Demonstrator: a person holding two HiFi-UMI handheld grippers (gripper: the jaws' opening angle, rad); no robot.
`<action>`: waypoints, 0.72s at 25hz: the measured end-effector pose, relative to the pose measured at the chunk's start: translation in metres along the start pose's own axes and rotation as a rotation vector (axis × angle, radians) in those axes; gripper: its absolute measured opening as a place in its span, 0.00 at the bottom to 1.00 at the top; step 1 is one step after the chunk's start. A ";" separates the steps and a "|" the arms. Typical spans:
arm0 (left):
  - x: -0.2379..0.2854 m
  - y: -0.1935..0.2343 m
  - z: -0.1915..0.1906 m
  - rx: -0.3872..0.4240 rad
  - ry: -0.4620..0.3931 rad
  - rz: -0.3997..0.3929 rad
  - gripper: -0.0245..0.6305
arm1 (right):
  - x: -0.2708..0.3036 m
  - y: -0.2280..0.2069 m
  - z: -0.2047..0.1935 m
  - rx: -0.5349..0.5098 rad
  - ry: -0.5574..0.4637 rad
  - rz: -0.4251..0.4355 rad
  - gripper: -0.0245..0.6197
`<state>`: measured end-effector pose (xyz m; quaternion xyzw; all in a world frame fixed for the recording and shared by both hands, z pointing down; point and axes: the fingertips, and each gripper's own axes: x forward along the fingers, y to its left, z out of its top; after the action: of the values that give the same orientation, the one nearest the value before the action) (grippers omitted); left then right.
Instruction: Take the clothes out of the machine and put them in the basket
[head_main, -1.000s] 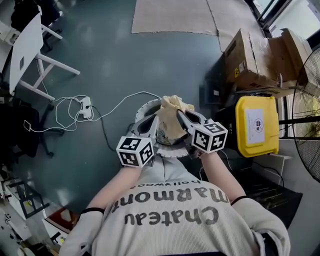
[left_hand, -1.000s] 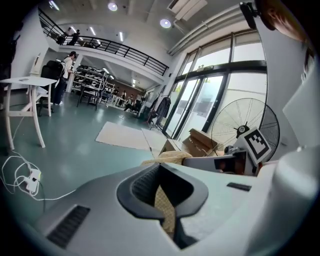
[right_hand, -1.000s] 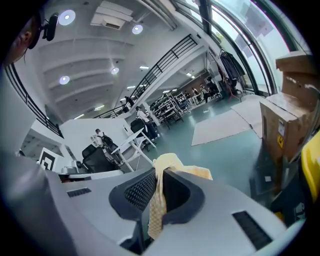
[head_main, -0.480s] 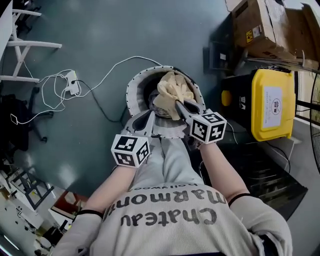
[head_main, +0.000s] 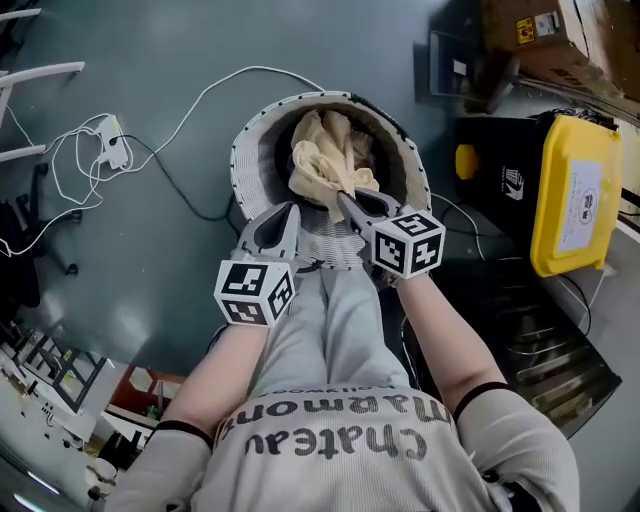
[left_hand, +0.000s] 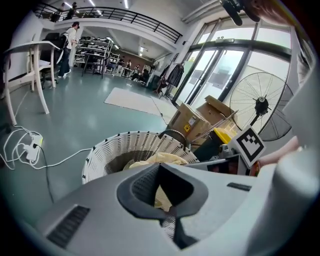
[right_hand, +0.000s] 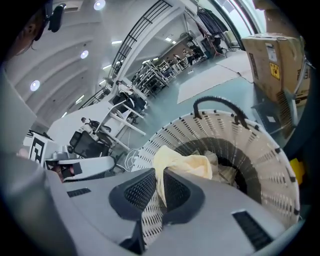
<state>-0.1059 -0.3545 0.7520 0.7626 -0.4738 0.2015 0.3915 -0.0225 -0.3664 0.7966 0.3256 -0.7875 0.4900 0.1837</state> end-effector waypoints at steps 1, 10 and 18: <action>0.006 0.005 -0.006 0.001 0.012 0.004 0.05 | 0.007 -0.006 -0.005 -0.008 0.019 -0.001 0.12; 0.049 0.029 -0.037 -0.029 0.043 0.004 0.05 | 0.080 -0.057 -0.052 -0.067 0.159 -0.025 0.12; 0.070 0.044 -0.043 -0.048 0.029 -0.024 0.05 | 0.121 -0.083 -0.083 -0.109 0.212 -0.041 0.12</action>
<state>-0.1085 -0.3714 0.8435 0.7556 -0.4638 0.1964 0.4187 -0.0547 -0.3580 0.9622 0.2775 -0.7821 0.4745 0.2934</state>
